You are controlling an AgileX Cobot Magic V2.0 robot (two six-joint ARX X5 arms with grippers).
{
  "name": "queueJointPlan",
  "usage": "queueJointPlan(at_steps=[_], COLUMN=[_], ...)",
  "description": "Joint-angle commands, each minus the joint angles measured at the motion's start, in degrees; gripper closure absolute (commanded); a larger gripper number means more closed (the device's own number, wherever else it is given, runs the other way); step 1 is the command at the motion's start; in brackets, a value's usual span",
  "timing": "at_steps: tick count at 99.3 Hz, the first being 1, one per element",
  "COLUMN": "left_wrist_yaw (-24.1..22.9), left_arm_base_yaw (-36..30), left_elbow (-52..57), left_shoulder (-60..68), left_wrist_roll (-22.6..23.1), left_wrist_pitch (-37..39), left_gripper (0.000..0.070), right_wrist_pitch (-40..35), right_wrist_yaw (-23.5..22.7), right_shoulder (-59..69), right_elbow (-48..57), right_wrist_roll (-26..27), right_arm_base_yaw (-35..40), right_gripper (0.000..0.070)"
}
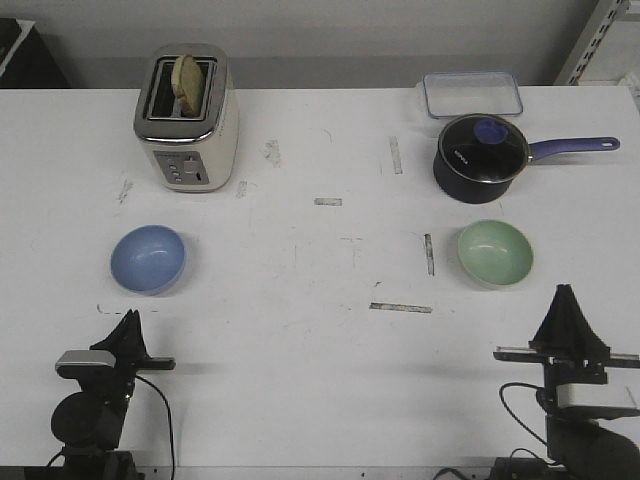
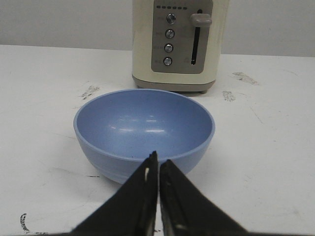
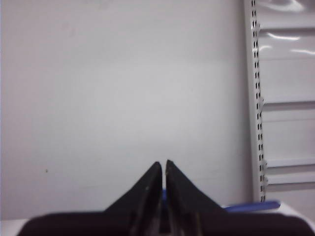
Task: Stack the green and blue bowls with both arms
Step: 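Reach the right gripper down to the rim of the pale green bowl and grasp it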
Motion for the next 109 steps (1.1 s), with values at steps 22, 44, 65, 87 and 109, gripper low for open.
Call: queueJointPlan(at_steps=[22, 44, 65, 87, 109], left_wrist_yaw=[0.15, 0.15, 0.17, 0.20, 0.20], left_arm_base_yaw=[0.11, 0.11, 0.11, 0.11, 0.11], left_elbow=[-1.22, -1.22, -1.22, -1.22, -1.22], left_shoulder=[-0.11, -0.11, -0.11, -0.11, -0.11], left_wrist_roll=[-0.02, -0.02, -0.02, -0.02, -0.02], left_wrist_pitch=[0.66, 0.63, 0.63, 0.63, 0.63], left_gripper=[0.0699, 0.0699, 0.0699, 0.0699, 0.0699], right_wrist_pitch=[-26.27, -44.61, -49.92, -51.32, -49.44], right_wrist_yaw=[-0.04, -0.07, -0.07, -2.05, -6.99], right_shoulder=[28.39, 47.93, 59.80, 70.84, 80.00], right_elbow=[32.79, 48.15, 49.27, 49.27, 49.27], right_wrist_roll=[-4.98, -11.30, -15.08, -16.68, -16.72], right_arm_base_yaw=[-0.04, -0.35, -3.23, -9.33, -13.29], right_gripper=[0.0696, 0.0614, 0.0297, 0.0197, 0.0205])
